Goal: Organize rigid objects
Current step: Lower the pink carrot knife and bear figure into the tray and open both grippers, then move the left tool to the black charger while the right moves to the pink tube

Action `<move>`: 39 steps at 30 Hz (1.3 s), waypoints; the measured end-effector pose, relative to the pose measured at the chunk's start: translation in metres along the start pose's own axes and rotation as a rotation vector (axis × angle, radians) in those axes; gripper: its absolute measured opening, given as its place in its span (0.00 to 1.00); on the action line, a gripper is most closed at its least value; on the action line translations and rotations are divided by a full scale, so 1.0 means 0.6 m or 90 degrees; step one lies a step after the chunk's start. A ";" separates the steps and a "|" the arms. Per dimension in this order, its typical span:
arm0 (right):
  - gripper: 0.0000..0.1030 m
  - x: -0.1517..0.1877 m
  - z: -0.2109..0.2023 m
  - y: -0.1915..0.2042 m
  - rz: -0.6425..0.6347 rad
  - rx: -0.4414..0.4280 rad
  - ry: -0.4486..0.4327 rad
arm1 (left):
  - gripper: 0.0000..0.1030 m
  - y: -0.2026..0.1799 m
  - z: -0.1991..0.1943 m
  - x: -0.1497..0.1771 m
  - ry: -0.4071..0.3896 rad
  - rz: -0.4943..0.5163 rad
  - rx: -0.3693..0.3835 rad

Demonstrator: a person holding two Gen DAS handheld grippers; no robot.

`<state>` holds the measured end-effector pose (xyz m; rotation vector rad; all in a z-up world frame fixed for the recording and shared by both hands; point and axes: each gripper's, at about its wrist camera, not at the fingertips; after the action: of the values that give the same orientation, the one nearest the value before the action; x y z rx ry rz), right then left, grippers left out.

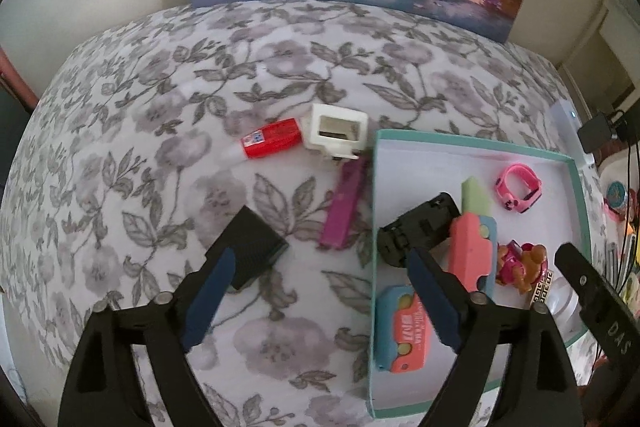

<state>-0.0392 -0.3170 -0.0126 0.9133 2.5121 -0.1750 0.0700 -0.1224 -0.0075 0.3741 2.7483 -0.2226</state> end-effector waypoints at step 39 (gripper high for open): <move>1.00 0.070 -0.010 0.232 -0.114 -0.100 0.047 | 0.95 0.232 -0.020 -0.013 -0.015 -0.147 -0.044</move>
<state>0.0188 -0.1836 -0.0219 0.6435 2.6316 -0.0001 0.1127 0.0108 -0.0084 0.0351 2.7648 -0.1882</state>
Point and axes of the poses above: each gripper's, at about its wrist camera, not at the fingertips, and z roughly the way its jaws point, y to its left, x to its underside, and after that the axes turned 5 degrees about x, right-handed
